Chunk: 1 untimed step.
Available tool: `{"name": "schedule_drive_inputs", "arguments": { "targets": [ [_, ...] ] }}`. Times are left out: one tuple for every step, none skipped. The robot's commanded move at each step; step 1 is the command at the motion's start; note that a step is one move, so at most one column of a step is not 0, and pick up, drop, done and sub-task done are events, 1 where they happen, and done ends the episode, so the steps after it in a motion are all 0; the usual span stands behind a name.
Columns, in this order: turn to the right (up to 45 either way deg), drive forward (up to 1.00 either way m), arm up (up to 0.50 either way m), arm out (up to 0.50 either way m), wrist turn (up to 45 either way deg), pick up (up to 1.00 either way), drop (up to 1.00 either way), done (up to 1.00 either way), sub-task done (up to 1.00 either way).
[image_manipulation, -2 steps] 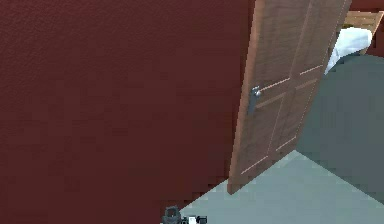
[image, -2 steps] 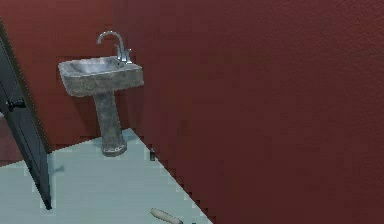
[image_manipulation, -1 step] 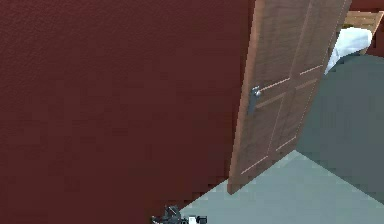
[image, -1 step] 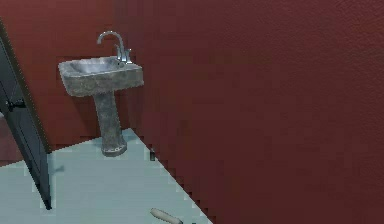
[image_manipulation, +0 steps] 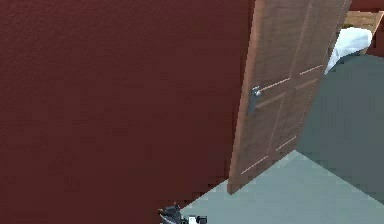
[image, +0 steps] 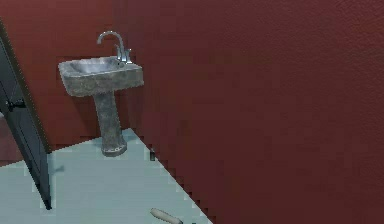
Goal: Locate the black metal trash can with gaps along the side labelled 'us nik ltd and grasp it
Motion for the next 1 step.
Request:
{"name": "schedule_drive_inputs", "arguments": {
  "targets": [
    [0.0,0.0,-0.3,0.0,0.0,0.0,0.0,0.0,0.0]
  ]
}}
